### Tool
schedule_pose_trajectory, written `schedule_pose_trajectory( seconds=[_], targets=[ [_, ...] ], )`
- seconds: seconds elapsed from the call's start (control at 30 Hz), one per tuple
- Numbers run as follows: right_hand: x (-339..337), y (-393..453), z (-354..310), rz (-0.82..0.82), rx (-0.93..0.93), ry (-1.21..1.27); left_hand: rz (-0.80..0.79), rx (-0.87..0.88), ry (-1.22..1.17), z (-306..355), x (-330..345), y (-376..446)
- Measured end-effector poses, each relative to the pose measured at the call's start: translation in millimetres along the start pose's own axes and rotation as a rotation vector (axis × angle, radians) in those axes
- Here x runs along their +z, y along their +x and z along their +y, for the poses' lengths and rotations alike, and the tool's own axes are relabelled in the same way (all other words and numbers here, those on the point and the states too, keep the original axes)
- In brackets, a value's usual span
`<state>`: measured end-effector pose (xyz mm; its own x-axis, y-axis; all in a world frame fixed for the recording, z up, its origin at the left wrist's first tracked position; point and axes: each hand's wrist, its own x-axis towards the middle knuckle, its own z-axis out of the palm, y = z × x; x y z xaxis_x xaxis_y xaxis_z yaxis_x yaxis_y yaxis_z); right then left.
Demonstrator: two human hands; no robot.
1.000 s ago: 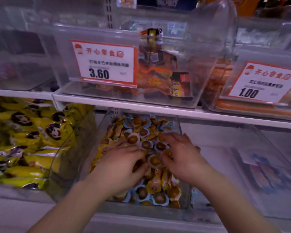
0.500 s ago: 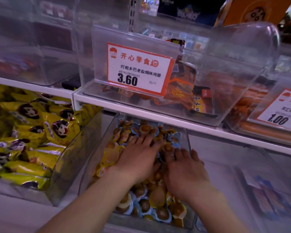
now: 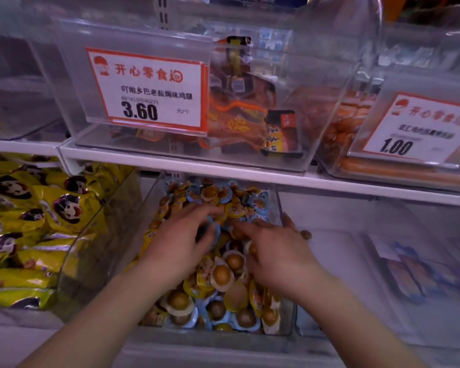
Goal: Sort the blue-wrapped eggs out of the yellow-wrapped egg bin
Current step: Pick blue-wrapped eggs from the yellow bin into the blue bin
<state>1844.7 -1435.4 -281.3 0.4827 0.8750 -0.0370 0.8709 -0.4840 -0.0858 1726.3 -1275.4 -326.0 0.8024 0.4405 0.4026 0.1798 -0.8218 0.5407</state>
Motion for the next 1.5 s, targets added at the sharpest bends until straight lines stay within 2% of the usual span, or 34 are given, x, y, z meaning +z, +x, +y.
schedule_pose_trajectory(
  seconds=[0.07, 0.17, 0.3, 0.43, 0.5, 0.63, 0.77, 0.83, 0.93, 1.0, 1.07, 1.13, 1.2, 1.3, 1.4, 1.5],
  targets=[
    [-1.2, 0.0, -0.8, 0.032, 0.008, 0.043, -0.021, 0.05, 0.047, 0.6, -0.8, -0.4],
    [0.4, 1.6, 0.9, -0.02, 0.003, -0.045, -0.062, 0.061, 0.032, 3.7, -4.6, -1.0],
    [3.9, 5.7, 0.1, -0.075, -0.011, -0.167, 0.007, 0.033, -0.09, 7.6, -6.0, -2.4],
    [8.5, 9.3, -2.2, 0.06, -0.005, -0.133, -0.12, 0.03, -0.005, 13.3, 7.4, -4.0],
    [9.6, 7.4, 2.2, 0.192, 0.0, 0.07, -0.112, 0.021, -0.026, 13.0, 11.9, 1.2],
    [12.7, -0.9, 11.3, 0.432, 0.092, 0.598, 0.105, -0.144, -0.353, 18.1, 5.4, 15.1],
    [7.9, -13.7, 11.9, 0.617, 0.13, 0.73, 0.333, -0.303, -0.627, 36.3, 4.4, 20.0],
    [0.9, -23.4, 9.5, 0.694, 0.166, 0.914, 0.414, -0.344, -0.695, 49.8, 4.9, 17.4],
    [-11.5, -40.4, -2.1, 0.634, 0.273, 1.491, 0.462, -0.286, -0.709, 76.2, 10.8, 10.0],
    [-14.6, -50.5, -9.4, 0.558, 0.402, 1.839, 0.417, -0.21, -0.751, 96.6, 19.1, 2.5],
    [-16.8, -60.2, -11.1, 0.435, 0.478, 2.047, 0.302, -0.126, -0.761, 113.5, 29.8, -7.8],
    [-19.4, -67.9, -7.4, 0.274, 0.435, 2.165, 0.212, -0.049, -0.659, 122.0, 37.2, -16.3],
    [-18.3, -74.1, -0.5, 0.206, 0.331, 2.097, 0.147, 0.024, -0.484, 126.9, 38.0, -18.0],
    [-11.1, -77.6, 18.0, 0.292, 0.292, 1.982, 0.041, 0.256, -0.167, 130.3, 38.6, -16.3],
    [-3.8, -77.9, 51.9, 0.334, 0.414, 1.928, -0.147, 0.291, -0.152, 124.2, 44.0, -16.5],
    [3.2, -76.9, 91.2, 0.328, 0.552, 1.57, -0.129, 0.233, -0.177, 103.2, 42.1, -11.8]
  ],
)
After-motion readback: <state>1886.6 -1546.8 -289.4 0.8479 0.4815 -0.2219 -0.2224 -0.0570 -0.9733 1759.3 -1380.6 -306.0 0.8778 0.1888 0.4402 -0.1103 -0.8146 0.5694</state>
